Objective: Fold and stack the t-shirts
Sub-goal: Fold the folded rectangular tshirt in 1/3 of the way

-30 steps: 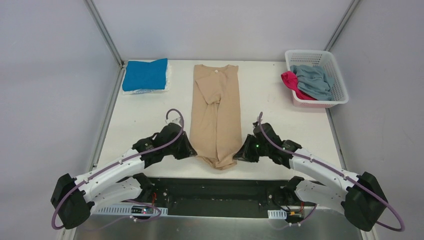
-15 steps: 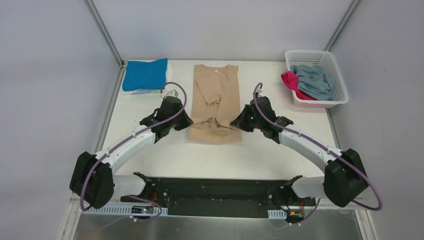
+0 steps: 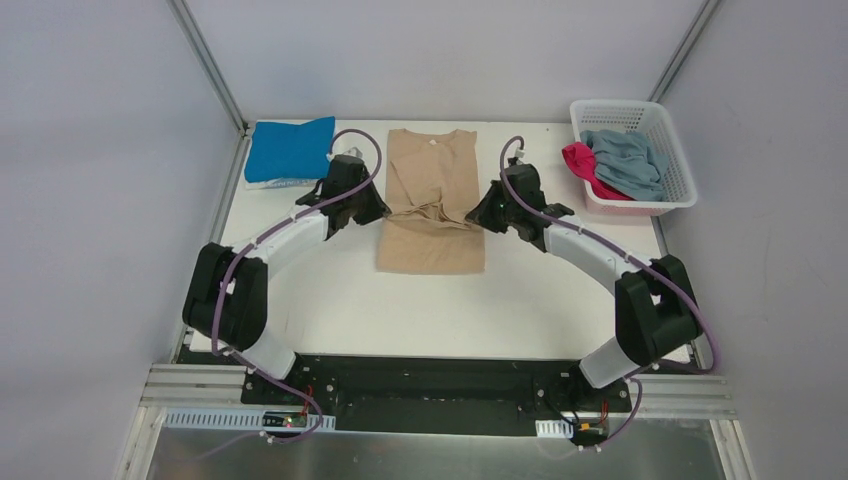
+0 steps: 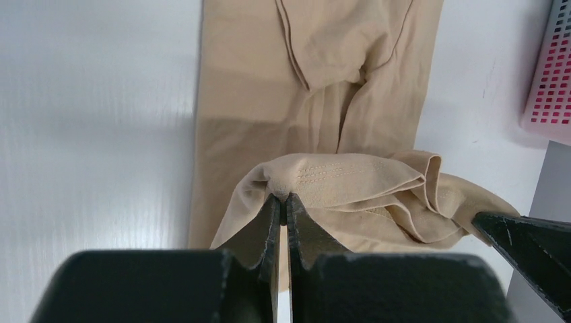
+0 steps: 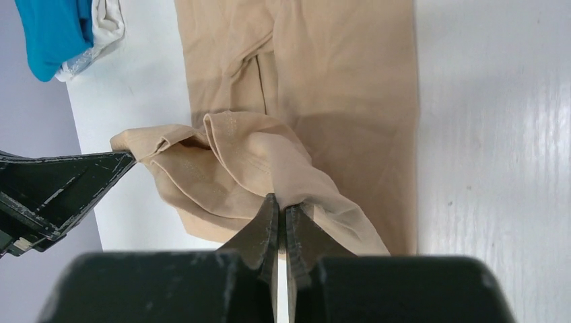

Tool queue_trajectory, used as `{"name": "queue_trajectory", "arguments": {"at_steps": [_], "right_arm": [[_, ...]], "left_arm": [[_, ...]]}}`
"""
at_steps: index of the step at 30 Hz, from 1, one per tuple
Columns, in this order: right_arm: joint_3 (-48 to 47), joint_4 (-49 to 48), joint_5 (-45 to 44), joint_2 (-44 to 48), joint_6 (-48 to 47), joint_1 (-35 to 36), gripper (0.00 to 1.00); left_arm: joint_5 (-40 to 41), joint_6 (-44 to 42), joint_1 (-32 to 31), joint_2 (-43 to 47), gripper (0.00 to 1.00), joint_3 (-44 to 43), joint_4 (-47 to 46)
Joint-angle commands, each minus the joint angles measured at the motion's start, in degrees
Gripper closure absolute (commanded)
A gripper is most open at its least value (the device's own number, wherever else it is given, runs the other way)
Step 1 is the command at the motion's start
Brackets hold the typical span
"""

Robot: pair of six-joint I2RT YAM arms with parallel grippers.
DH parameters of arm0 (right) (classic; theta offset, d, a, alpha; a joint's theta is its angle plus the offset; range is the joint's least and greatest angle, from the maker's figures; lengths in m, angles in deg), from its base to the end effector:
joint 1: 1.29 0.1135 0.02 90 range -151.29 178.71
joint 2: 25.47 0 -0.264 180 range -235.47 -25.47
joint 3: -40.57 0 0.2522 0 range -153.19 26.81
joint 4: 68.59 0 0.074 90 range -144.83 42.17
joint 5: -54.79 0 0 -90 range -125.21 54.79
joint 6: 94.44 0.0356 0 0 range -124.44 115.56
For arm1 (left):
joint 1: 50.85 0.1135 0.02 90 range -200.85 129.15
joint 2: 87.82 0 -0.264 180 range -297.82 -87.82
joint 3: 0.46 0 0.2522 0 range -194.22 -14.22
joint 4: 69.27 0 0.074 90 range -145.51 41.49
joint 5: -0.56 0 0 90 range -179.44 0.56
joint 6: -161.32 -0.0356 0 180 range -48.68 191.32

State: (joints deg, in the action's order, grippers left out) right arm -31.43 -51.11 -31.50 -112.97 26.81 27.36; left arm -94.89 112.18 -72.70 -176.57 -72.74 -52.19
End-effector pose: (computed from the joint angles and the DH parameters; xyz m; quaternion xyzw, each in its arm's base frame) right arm 0.3002 0.1667 0.2502 0.0045 0.8784 0.2628 0.3992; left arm 0.3211 -0.1324 0.2455 -0.1232 0.8717 -0.2816 0.3816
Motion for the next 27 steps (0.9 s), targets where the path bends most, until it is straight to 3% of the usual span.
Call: {"name": "queue_trajectory", "arguments": {"at_steps": [1,18,21,24,27], "right_arm": [[-4.70,-4.25,2.51,-3.95,-1.95,-2.02,1.00],[-11.03,-9.47,7.37,-17.94,-0.96,-6.34,1.00],[-11.92,-9.85,8.08,-19.91,-0.73,-6.83,0.96],[-13.12,-9.75,9.40,-21.27,0.16,-7.59,0.79],[-14.97,-7.99,10.18,-21.91,0.36,-8.10,0.49]], "left_arm": [[-3.89,-2.99,1.65,-4.19,1.00,-5.26,-2.27],[-6.51,-2.62,5.66,-17.28,1.00,-12.99,0.56],[-7.19,-2.43,6.05,-19.11,0.99,-14.43,1.41],[-8.04,-2.29,6.35,-19.95,0.82,-15.57,1.78],[-7.67,-2.35,6.36,-19.16,0.63,-16.17,1.78]]}}
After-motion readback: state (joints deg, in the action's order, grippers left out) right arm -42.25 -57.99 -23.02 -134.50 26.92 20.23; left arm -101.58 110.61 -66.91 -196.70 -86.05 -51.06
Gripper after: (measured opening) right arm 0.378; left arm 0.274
